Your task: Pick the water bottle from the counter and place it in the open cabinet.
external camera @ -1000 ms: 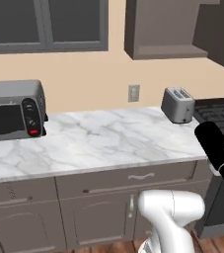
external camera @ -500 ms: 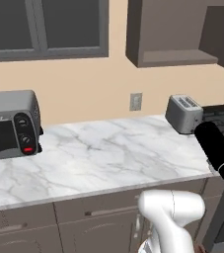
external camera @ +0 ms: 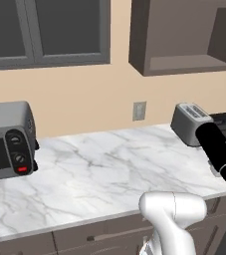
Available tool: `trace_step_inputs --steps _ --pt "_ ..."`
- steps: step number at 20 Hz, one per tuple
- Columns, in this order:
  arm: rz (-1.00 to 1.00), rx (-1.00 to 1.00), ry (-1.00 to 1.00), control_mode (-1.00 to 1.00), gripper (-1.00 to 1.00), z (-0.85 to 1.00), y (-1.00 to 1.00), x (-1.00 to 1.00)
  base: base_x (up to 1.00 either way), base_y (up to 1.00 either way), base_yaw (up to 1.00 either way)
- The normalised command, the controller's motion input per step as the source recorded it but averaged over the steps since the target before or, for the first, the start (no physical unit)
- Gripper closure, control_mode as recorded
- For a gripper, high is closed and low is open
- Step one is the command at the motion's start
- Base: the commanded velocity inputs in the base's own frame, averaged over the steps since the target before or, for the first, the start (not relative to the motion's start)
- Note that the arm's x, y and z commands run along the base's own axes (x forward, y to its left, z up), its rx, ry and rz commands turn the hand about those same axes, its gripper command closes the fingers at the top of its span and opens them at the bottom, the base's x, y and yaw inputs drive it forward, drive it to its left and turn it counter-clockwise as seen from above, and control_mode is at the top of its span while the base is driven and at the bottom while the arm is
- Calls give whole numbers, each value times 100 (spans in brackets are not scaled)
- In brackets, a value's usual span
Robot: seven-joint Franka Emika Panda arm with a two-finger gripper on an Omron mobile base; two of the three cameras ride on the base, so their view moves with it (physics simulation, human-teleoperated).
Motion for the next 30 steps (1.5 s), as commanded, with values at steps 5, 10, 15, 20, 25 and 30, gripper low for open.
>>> trace_step_inputs --steps 5,10,15,20,25,30 --pt "0 0 0 100 100 0 0 0 58 6 -6" --pt "0 0 0 100 100 0 0 0 56 1 -5" --pt "0 0 0 100 100 0 0 0 39 2 -3" --pt "0 0 0 100 100 0 0 0 3 0 0" --pt "0 0 0 -100 100 0 0 0 0 0 0" --pt "0 0 0 -100 100 0 0 0 0 0 0"
